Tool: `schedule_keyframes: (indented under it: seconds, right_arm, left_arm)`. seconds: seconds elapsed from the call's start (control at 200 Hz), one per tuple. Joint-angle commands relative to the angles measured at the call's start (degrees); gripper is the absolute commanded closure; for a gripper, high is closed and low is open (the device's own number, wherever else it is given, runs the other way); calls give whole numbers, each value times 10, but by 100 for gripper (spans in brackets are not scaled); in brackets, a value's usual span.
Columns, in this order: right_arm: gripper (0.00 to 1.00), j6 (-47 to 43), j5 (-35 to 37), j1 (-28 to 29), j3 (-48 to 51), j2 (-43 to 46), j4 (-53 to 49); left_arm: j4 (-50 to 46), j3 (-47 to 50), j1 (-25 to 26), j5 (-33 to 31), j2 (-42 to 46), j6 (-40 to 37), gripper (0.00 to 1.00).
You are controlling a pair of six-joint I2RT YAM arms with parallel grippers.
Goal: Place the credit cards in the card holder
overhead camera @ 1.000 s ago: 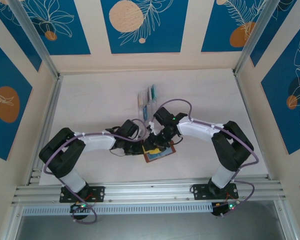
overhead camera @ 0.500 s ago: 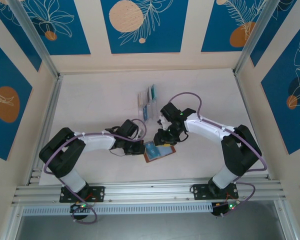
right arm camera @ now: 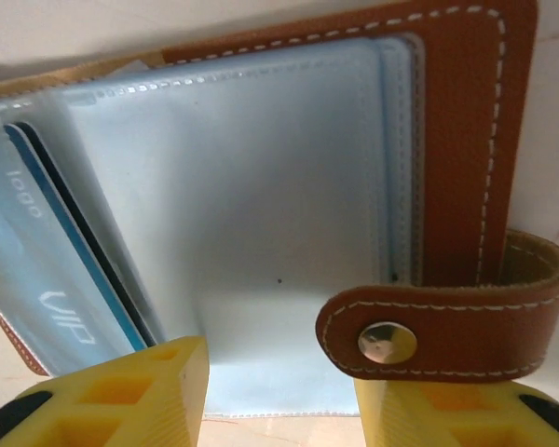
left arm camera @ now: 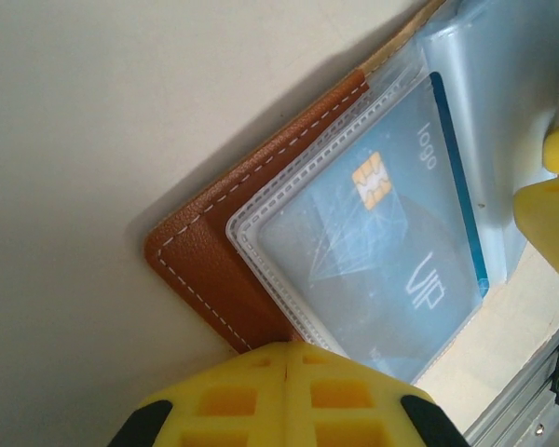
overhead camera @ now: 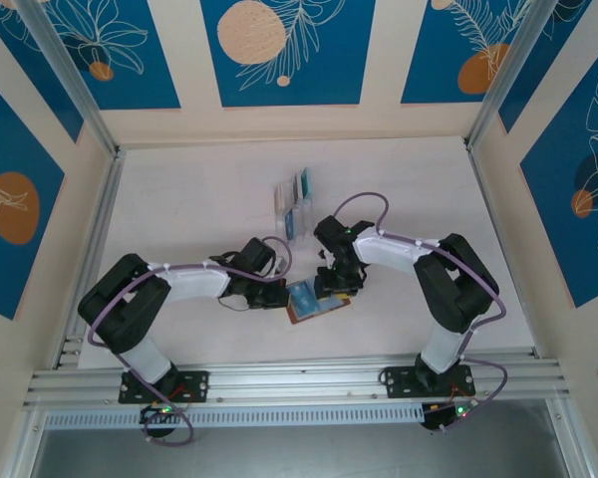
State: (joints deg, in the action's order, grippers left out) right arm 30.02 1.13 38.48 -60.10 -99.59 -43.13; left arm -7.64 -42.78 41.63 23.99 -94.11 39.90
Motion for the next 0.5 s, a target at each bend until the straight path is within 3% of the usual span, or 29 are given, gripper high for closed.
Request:
schedule_keyframes:
  seconds: [0.0,0.12,0.24,0.495]
  right_arm:
    - [53,22,51,24,-4,-24,-3]
    - [54,53,80,50,4,-43,5]
    - [62,76,92,65,10,-58,14]
    - [94,91,96,73,13,-34,17]
  left_arm:
    - [-20,24,-10,-60,-29,-11,96]
    - [-20,23,-10,-60,-31,-13,96]
    - [-17,23,-11,-59,-33,-13,96]
    - [-14,27,-10,-58,-35,-14,96]
